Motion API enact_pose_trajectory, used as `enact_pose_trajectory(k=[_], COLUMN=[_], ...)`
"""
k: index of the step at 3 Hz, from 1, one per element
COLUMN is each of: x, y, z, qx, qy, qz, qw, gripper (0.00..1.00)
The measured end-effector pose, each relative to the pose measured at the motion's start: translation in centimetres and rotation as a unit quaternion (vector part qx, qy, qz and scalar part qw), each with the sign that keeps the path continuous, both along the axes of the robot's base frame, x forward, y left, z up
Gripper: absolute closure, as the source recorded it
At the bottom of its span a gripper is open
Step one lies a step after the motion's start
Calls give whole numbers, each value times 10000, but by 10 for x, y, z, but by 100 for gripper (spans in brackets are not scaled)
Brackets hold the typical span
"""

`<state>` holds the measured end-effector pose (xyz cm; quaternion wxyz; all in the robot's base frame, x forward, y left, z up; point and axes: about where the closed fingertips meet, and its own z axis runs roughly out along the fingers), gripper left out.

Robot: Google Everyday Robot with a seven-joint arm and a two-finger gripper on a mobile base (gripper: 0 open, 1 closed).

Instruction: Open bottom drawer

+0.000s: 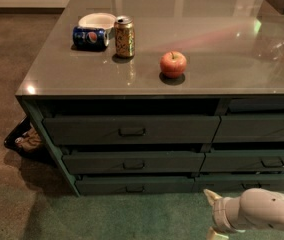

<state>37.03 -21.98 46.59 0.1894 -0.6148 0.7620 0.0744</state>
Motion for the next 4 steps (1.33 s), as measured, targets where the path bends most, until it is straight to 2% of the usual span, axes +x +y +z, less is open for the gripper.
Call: enact_pose_trajectory(k=[1,2,3,4], x=[6,15,19,-9], y=[31,68,86,76], z=[-43,-79,-101,-115], qx=[484,910,837,137], qy=[-43,-189,-332,-154], qz=[487,859,1171,1192], qw=[9976,9920,9890,9927], gripper=[0,0,0,0])
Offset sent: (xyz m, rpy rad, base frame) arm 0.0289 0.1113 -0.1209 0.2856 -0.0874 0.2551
